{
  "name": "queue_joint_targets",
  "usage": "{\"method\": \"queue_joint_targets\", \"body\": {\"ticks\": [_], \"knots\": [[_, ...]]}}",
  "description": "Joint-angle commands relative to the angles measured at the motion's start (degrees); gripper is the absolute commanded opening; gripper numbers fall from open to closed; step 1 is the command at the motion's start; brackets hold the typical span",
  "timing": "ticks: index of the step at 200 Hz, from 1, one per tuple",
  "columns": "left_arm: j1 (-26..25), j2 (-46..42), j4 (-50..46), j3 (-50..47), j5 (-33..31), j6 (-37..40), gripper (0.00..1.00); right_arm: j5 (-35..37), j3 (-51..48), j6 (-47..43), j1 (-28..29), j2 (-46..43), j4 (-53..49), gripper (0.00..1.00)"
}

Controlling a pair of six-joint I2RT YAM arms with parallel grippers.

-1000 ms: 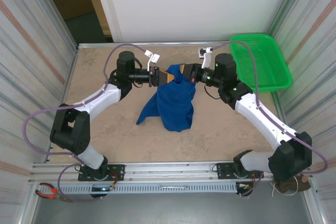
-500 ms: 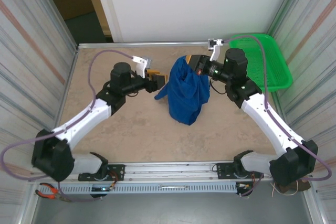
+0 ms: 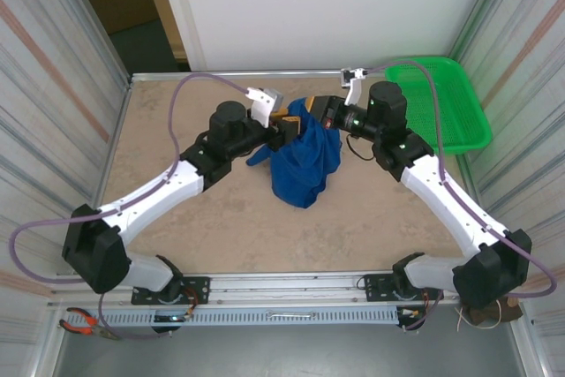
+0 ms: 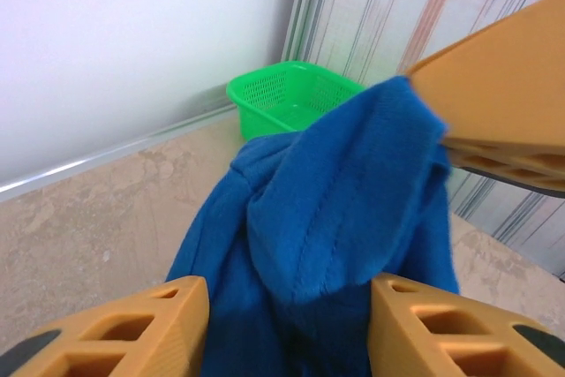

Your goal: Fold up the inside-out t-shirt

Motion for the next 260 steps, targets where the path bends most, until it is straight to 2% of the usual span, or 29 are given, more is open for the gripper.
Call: {"method": "queue_joint_targets", "body": {"ticks": [1,20,28,47,65,68,75,81,88,98,112,124,136,149,164,191,223,246,260], "knots": [[-0.48,0.93,2.60,2.98,0.26,1.41,0.46,0.68,1.48,0.33,0.91,0.52,1.93,0.00],[-0.48,1.78,2.02,3.54,-0.79,1.68,0.38,0.58,1.45,0.35,1.34,1.10,2.23,0.00],[-0.51,2.08,1.32,3.90,-1.85,1.93,0.29,0.64,1.44,0.33,1.39,1.31,2.32,0.00],[-0.33,2.24,-1.75,5.33,-4.21,3.17,0.01,1.45,1.52,0.00,1.08,2.41,2.00,0.00],[1.29,1.68,-5.49,7.57,0.65,2.96,0.00,3.71,2.04,-1.01,-1.18,4.87,-1.02,0.00],[1.71,1.71,-6.16,8.06,2.16,2.52,0.00,4.12,2.12,-1.15,-1.80,5.16,-1.62,0.05],[3.15,1.73,-7.94,9.52,6.52,0.97,0.00,5.19,1.47,-1.59,-3.37,6.21,-2.68,0.38],[4.24,1.82,-9.66,10.86,9.79,-0.31,0.00,5.75,0.40,-1.36,-4.50,6.73,-2.94,0.56],[5.60,1.91,-11.47,12.34,13.91,-1.62,0.00,5.57,-1.42,-0.50,-5.49,6.79,-2.11,0.65],[7.62,2.33,-13.63,14.30,19.91,-4.13,0.00,4.99,-4.69,0.53,-5.90,6.15,0.43,0.69],[10.96,3.36,-13.12,15.65,29.32,-9.64,0.00,6.12,-8.28,0.72,-4.94,5.26,2.00,0.71],[13.46,4.14,-8.91,15.12,36.28,-15.68,0.00,7.93,-10.68,0.38,-3.88,5.30,2.33,0.70],[15.48,4.87,-2.41,13.93,42.33,-21.86,0.00,8.63,-12.35,0.42,-3.67,6.58,2.89,0.66],[16.83,5.42,3.85,12.39,45.58,-26.87,0.00,8.67,-12.38,0.58,-4.08,8.52,1.45,0.60],[17.44,5.28,4.40,11.54,45.00,-28.01,0.00,7.89,-12.97,0.43,-4.37,8.16,1.55,0.59],[17.45,4.65,1.93,10.39,42.33,-25.97,0.00,6.98,-13.82,-0.39,-3.81,2.69,1.70,0.69],[17.49,5.06,-0.84,10.29,40.72,-24.43,0.00,5.41,-17.20,-0.40,-1.75,-2.44,6.60,0.74],[17.50,5.77,-1.70,10.45,40.08,-24.44,0.00,4.84,-19.17,0.95,0.70,-0.97,13.07,0.75],[17.51,6.22,-1.90,10.67,39.86,-24.82,0.00,4.59,-19.00,1.73,2.14,2.33,16.02,0.71]]}}
